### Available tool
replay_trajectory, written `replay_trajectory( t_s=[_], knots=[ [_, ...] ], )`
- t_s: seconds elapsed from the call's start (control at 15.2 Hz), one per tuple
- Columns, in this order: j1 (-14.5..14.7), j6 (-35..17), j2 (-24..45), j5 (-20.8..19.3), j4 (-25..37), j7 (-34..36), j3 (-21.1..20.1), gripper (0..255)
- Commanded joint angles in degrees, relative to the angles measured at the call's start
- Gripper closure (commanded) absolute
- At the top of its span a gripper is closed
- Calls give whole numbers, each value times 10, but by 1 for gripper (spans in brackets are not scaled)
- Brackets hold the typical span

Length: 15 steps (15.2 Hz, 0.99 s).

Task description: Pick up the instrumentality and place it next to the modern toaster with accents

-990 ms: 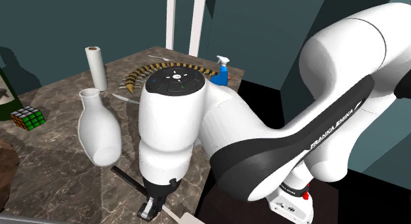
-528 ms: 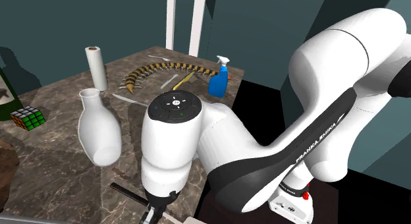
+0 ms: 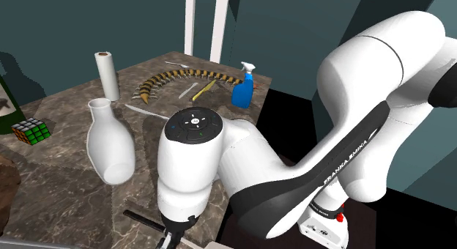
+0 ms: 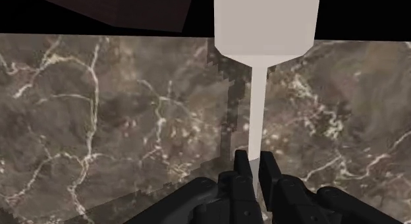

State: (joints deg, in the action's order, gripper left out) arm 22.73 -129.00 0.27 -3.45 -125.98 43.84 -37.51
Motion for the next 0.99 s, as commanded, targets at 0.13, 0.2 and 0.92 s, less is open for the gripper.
replay_trajectory(
  t_s=[0.13, 0.2, 0.92],
  knots=[
    [0, 0, 0, 0, 0, 0, 0, 0],
    [0, 0, 0, 0, 0, 0, 0, 0],
    [0, 70, -44, 35, 35, -25, 3, 0]
  ],
)
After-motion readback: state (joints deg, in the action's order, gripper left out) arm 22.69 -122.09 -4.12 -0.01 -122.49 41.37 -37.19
